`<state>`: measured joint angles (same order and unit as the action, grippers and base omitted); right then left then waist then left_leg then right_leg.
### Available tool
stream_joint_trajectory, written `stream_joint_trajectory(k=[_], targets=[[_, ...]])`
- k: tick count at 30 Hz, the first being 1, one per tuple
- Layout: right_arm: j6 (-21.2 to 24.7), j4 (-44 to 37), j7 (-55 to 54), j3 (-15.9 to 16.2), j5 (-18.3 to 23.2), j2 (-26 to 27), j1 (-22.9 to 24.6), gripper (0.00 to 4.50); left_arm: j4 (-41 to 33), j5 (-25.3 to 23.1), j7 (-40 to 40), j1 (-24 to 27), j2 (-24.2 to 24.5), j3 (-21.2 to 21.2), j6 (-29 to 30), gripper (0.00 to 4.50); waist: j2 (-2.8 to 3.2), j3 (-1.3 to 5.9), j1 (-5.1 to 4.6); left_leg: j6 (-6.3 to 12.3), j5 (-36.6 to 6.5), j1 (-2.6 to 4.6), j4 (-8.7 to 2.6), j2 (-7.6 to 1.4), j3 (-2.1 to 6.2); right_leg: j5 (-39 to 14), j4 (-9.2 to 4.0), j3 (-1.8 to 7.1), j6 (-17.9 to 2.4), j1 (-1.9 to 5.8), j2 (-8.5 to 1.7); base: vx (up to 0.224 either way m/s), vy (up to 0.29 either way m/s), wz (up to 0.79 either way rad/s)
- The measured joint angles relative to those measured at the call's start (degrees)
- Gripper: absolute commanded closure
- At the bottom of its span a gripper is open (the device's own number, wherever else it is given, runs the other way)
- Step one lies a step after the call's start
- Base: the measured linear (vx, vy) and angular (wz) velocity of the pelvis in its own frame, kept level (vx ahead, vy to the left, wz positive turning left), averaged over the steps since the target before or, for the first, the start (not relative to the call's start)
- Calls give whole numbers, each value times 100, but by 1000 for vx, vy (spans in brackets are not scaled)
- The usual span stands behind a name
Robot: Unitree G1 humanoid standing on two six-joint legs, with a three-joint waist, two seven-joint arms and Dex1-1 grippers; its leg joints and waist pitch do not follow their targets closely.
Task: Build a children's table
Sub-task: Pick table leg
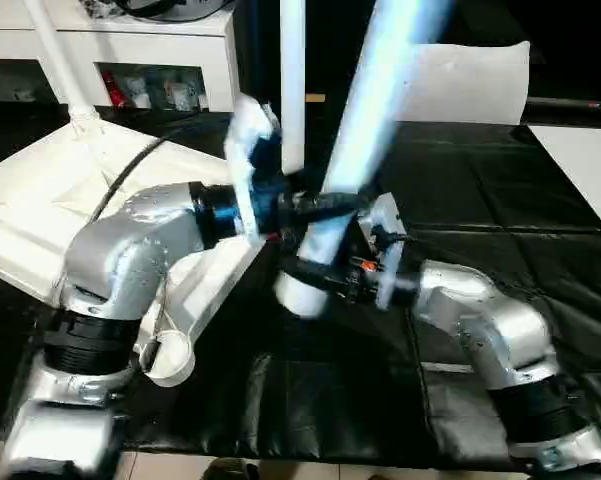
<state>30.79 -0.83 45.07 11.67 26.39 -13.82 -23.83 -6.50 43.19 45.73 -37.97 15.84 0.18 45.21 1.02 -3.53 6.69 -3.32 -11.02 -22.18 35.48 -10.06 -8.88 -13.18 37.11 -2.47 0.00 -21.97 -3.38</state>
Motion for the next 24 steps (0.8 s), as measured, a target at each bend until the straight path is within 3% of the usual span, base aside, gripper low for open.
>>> stream_joint_trajectory(k=[5, 10, 13, 17, 22, 24], targets=[[-154, 123, -165, -9, -125, 160, 1, 259, -220, 504, -376, 99, -428, 366, 97, 117, 0, 0, -7, 2, 3, 1, 0, -1, 0, 3, 0, 0, -4, 0, 0, 0, 0, 0], [-357, 172, -565, -44, -280, 291, 57, 259, -530, 551, -701, 335, -642, 486, -112, 83, 1, 0, -11, 2, 3, 0, 0, -1, 0, 4, -3, 1, -3, 0, 1, 0, 0, 0], [-386, 141, -960, -110, -531, 204, 302, 260, -853, 318, -1019, 642, -537, 626, -372, 64, 2, 0, -24, 0, 4, 0, -2, -1, 0, 3, -4, -1, -2, 0, 2, 0, 0, 0], [-366, -290, -1430, -251, -832, 139, 789, 260, -1107, -647, -1609, 1414, 9, 675, -657, 57, 9, 4, -69, -9, 9, 10, -22, -2, 0, 4, -8, 3, 2, 1, 6, 0, 0, 0], [-209, -991, -2480, -587, -1122, 415, 1267, 260, -1253, -1977, -2367, 2562, 319, 489, -1201, 57, 10, 5, -147, -15, 12, 22, -41, -1, 1, 2, -14, 3, 7, 4, 8, 0, 0, 0], [-149, -1035, -2683, -648, -1148, 452, 1372, 260, -1219, -2273, -2585, 2740, 351, 469, -1292, 57, 9, 3, -146, -15, 12, 18, -42, -1, 2, 3, -14, 2, 9, 1, 8, 0, 0, 0]])
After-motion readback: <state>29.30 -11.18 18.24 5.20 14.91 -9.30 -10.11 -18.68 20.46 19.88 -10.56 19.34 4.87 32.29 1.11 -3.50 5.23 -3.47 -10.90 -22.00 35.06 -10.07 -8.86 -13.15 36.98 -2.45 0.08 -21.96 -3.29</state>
